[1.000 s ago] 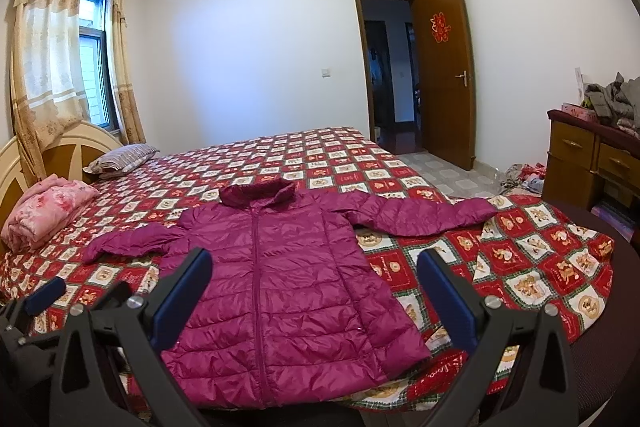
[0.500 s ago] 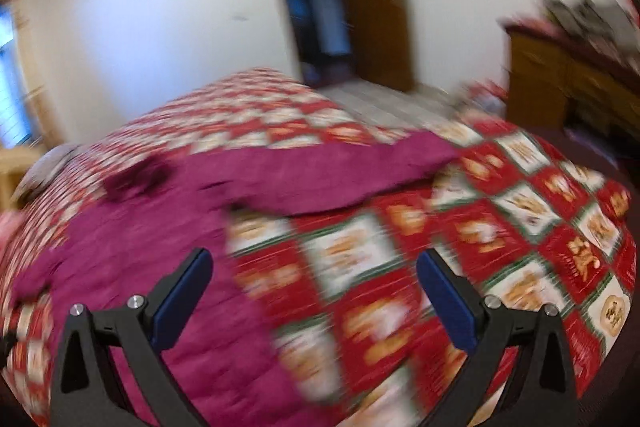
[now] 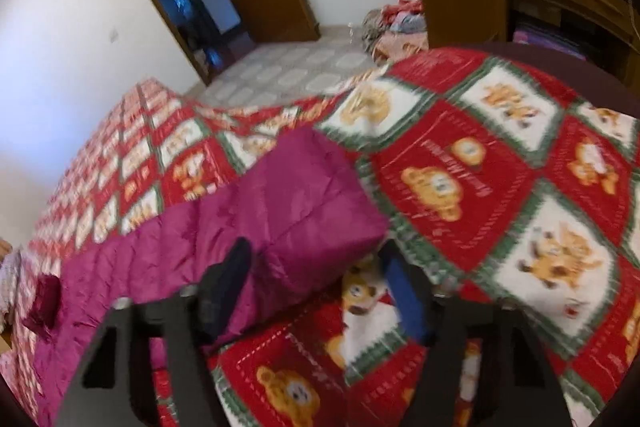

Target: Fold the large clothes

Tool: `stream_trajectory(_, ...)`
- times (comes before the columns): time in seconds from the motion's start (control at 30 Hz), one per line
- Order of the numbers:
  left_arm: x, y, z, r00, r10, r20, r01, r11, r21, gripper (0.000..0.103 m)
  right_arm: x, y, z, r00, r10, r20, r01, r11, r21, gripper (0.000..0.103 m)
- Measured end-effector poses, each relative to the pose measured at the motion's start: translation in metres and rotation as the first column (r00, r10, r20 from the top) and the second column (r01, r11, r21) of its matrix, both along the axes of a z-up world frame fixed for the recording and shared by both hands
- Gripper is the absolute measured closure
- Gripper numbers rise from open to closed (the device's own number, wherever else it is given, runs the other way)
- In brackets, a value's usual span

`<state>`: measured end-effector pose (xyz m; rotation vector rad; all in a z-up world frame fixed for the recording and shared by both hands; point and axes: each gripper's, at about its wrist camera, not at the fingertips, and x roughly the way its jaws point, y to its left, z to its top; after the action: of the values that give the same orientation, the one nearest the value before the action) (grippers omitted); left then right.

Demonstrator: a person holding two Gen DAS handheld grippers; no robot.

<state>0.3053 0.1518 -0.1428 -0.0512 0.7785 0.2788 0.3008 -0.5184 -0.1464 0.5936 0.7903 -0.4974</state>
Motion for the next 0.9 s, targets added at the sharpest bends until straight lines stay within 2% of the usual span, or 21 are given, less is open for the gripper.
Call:
stream_trajectory(0.07, 0.009, 0.001, -0.007, 1.0, 0.012, -0.013, -0.012, 1.0, 0.017, 0.001, 0.004, -0.003, -0.005, 1.0, -0.022, -0.006, 0.022, 0.998, -0.051, 0.048)
stream_trajectory(0.13, 0.014, 0.001, -0.018, 0.999, 0.019, -0.031, -0.018, 0.999, 0.033, 0.001, 0.002, -0.001, -0.002, 0.999, -0.033, -0.013, 0.031, 0.996, -0.082, 0.058)
stream_trajectory(0.2, 0.017, 0.0, -0.026, 0.999, 0.014, -0.031, -0.013, 1.0, 0.029, 0.001, 0.001, 0.0, 0.004, 1.0, -0.027, -0.011, 0.025, 0.992, -0.123, 0.087)
stream_trajectory(0.23, 0.015, -0.001, -0.03, 1.0, 0.009, -0.016, -0.009, 1.0, 0.022, 0.001, 0.002, 0.001, 0.009, 1.0, -0.004, -0.009, 0.003, 0.99, -0.138, 0.09)
stream_trajectory(0.33, 0.013, 0.0, -0.034, 1.0, -0.001, 0.009, 0.001, 1.0, -0.002, 0.001, 0.005, 0.008, 0.024, 0.999, 0.053, -0.001, -0.053, 0.978, -0.201, 0.092)
stream_trajectory(0.4, 0.014, 0.008, -0.036, 1.0, -0.003, 0.014, 0.004, 0.998, -0.065, 0.001, 0.009, 0.021, 0.042, 0.994, 0.101, 0.03, -0.089, 0.96, -0.264, 0.092)
stream_trajectory(0.47, 0.012, 0.014, -0.037, 1.0, -0.004, 0.024, 0.007, 0.994, -0.107, 0.001, 0.012, 0.044, 0.066, 0.983, 0.169, 0.069, -0.138, 0.936, -0.325, 0.092)
stream_trajectory(0.53, 0.012, 0.013, -0.037, 1.0, -0.005, 0.029, 0.008, 0.995, -0.102, 0.001, 0.014, 0.076, 0.089, 0.96, 0.258, 0.109, -0.205, 0.912, -0.354, 0.092)
stream_trajectory(0.63, 0.012, 0.011, -0.037, 1.0, -0.005, 0.03, 0.007, 0.996, -0.094, 0.001, 0.018, 0.134, 0.117, 0.899, 0.419, 0.132, -0.339, 0.852, -0.398, 0.092)
stream_trajectory(0.7, 0.011, 0.012, -0.038, 0.999, -0.005, 0.033, 0.009, 0.995, -0.097, 0.001, 0.023, 0.18, 0.126, 0.841, 0.523, 0.138, -0.429, 0.8, -0.419, 0.092)
stream_trajectory(0.9, 0.009, 0.013, -0.038, 0.999, -0.008, 0.047, 0.013, 0.995, -0.101, 0.001, 0.03, 0.305, 0.112, 0.662, 0.742, 0.104, -0.649, 0.637, -0.415, 0.092)
